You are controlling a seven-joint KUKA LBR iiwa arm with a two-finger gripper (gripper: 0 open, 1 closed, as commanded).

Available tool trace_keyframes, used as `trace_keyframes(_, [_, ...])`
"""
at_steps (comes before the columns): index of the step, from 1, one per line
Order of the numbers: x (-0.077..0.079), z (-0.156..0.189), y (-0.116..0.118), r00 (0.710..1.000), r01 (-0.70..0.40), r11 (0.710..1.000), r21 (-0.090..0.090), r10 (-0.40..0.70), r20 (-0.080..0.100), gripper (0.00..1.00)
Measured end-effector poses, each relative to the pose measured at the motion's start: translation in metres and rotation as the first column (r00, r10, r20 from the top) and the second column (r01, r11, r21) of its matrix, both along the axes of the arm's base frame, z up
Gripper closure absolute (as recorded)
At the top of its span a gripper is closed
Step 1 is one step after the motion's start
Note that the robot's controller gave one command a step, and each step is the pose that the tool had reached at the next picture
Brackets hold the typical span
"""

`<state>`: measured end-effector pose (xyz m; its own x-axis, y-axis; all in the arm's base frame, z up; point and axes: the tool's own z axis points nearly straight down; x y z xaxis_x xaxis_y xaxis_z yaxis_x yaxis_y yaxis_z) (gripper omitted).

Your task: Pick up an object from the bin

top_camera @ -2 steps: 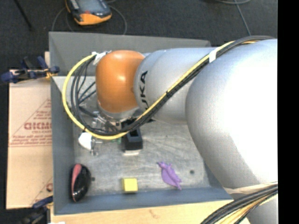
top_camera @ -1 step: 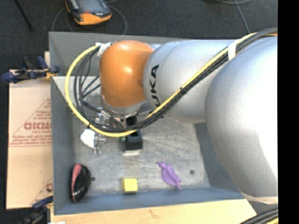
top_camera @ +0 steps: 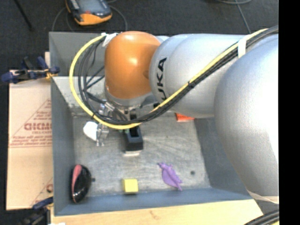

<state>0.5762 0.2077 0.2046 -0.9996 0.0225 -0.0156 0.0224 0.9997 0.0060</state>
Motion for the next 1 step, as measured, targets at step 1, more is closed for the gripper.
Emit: trace_keyframes(1, [0.0018, -0.0117, -0.0027, 1.000, 0.001, 1.000, -0.002, -0.001, -0.004, 1.00])
